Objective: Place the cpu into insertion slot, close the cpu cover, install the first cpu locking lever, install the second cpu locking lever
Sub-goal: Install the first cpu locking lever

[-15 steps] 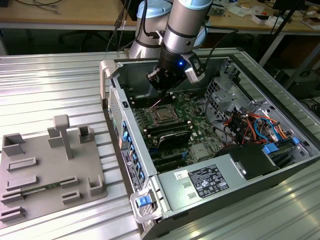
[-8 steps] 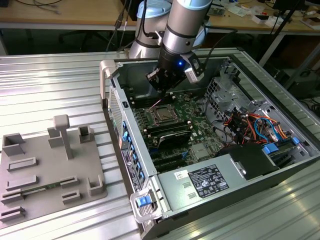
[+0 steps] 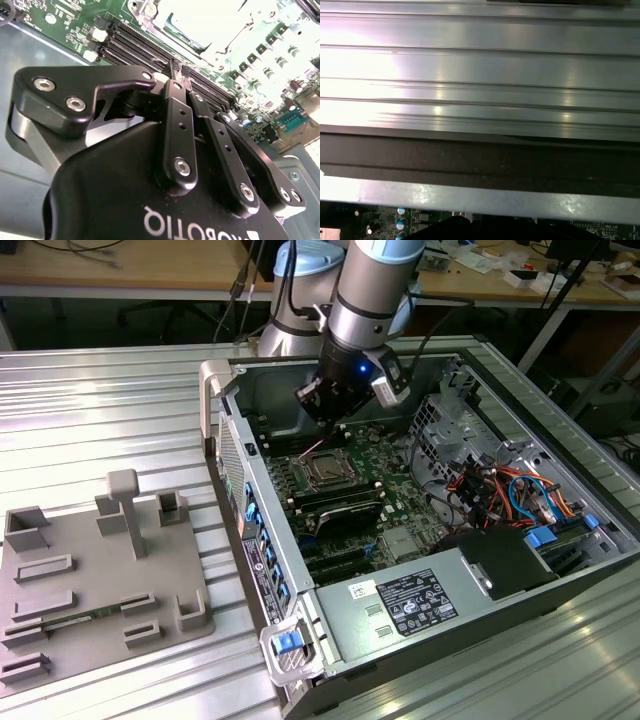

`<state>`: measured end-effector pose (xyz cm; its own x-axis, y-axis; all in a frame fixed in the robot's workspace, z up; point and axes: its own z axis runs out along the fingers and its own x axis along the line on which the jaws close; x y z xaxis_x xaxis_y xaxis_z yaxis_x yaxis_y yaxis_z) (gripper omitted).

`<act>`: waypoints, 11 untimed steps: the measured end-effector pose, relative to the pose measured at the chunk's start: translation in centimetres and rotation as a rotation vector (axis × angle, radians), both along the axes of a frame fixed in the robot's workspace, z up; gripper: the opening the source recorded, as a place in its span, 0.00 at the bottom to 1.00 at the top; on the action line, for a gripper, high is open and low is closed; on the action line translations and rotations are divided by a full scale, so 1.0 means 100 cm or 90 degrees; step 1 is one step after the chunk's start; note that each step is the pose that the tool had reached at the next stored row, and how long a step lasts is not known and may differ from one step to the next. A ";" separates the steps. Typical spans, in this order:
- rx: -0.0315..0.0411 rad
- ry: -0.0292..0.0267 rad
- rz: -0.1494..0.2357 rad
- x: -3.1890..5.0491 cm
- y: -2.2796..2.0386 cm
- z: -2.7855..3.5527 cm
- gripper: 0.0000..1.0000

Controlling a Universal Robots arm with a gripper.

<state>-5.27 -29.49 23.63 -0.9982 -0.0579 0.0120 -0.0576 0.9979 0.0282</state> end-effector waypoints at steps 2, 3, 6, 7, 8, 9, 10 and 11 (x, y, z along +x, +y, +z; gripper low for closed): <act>-0.0001 0.0000 0.000 0.0018 0.0000 -0.0013 0.11; -0.0001 0.0001 0.000 0.0027 0.0000 -0.0021 0.11; -0.0001 -0.0001 0.000 0.0062 0.0000 -0.0105 0.11; -0.0002 -0.0001 0.000 0.0080 0.0000 -0.0138 0.11; -0.0002 -0.0001 -0.001 0.0096 0.0000 -0.0170 0.11; -0.0002 -0.0002 -0.001 0.0105 0.0000 -0.0179 0.11; -0.0003 -0.0001 -0.001 0.0105 0.0000 -0.0182 0.11; -0.0003 -0.0001 -0.001 0.0105 -0.0001 -0.0184 0.11</act>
